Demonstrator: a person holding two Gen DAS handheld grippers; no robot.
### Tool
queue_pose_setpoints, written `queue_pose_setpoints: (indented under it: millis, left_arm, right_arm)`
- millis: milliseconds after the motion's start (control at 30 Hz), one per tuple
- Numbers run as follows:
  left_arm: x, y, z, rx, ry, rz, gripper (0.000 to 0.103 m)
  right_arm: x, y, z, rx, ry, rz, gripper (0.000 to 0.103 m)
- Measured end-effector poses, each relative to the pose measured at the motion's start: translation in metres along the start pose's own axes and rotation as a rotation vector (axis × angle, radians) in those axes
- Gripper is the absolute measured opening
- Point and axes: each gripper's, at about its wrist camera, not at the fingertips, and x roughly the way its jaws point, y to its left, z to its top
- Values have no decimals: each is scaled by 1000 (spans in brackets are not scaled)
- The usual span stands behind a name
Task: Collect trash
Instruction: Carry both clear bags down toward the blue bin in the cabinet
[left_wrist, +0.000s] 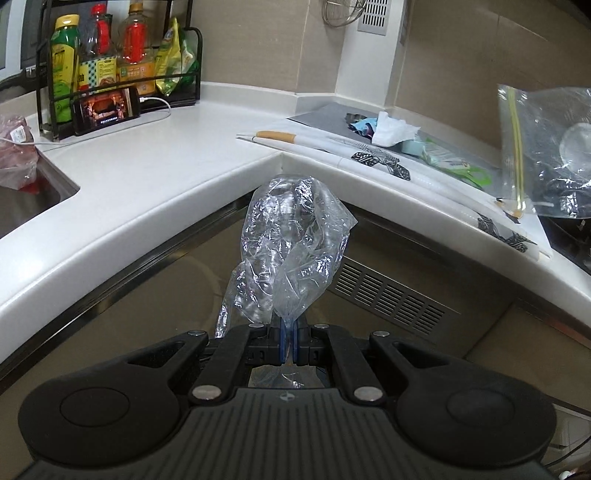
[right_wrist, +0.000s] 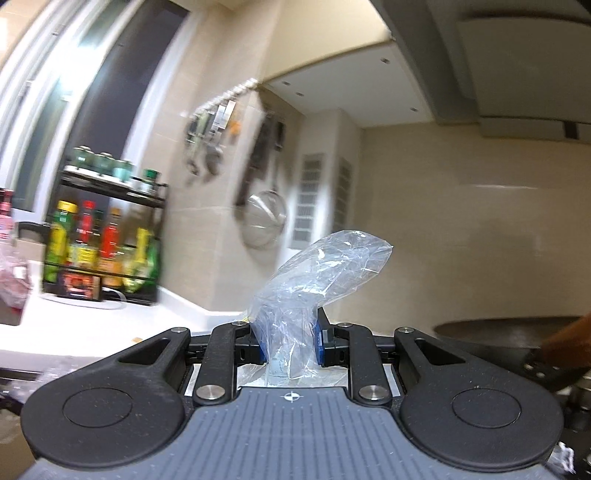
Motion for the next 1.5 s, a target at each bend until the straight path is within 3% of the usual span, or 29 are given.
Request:
queue_pose_setpoints:
  millis: [233,767,1500]
  left_arm:
    - [-6,0,-1,-9,-5,0,3]
    - [2,1,-3,-13,36,0,3]
    - [17,3,-7,-17,106,-10,3]
  right_arm:
    - [-7,19,0,1,15,103,24]
    - [3,42,-17,64,163,197,25]
    - [17,58,-41,67,268,249,25]
